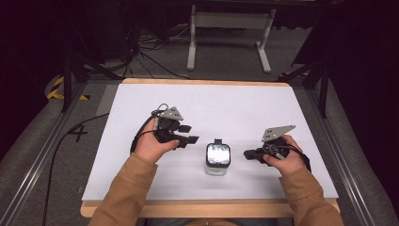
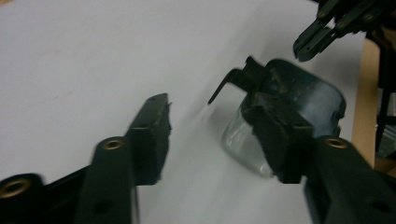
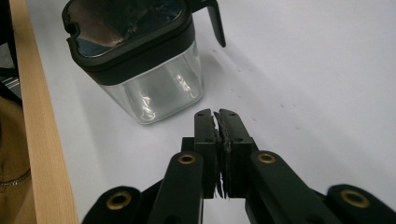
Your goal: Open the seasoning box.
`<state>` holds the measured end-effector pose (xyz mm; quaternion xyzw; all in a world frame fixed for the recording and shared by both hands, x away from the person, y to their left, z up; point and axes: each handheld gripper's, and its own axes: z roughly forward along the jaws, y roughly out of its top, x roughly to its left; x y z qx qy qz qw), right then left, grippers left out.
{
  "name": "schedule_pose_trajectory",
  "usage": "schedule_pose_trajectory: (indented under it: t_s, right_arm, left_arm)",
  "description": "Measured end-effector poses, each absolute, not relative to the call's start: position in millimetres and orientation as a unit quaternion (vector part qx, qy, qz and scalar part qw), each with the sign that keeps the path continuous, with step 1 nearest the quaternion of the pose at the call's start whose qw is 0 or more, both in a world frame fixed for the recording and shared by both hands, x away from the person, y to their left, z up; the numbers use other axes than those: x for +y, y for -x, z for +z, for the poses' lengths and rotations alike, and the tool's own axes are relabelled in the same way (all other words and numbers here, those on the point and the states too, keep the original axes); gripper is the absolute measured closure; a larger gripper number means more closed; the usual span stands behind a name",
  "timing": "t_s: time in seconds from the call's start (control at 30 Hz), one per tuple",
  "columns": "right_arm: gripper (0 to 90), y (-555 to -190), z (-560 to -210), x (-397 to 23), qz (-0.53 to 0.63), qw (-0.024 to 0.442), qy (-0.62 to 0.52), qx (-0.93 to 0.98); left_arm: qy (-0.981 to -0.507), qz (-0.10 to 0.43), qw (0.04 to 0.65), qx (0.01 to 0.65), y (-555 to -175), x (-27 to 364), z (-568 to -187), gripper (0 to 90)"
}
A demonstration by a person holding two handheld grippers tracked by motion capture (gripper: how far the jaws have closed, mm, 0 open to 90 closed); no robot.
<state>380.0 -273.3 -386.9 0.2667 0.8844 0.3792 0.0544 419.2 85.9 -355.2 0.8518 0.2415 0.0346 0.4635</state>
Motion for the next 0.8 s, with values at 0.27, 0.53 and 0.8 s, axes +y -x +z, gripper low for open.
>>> schedule_pose_trajectory:
  t_s: [0.27,0.53,0.8]
  right_arm:
    - [86.6,-371,-387,-281,0.381,0.061,-0.277,0.880]
    - [85.4,-362,-389,-287,0.382,0.065,-0.284,0.877]
    - [84.2,-358,-390,-290,0.382,0.066,-0.287,0.876]
  left_arm:
    - [-0.847,0.006,0.487,0.214,-428,61,-356,71.9]
    - [-0.848,-0.024,0.487,0.207,-439,37,-364,78.4]
    - [-0.851,-0.060,0.474,0.219,-446,26,-375,78.1]
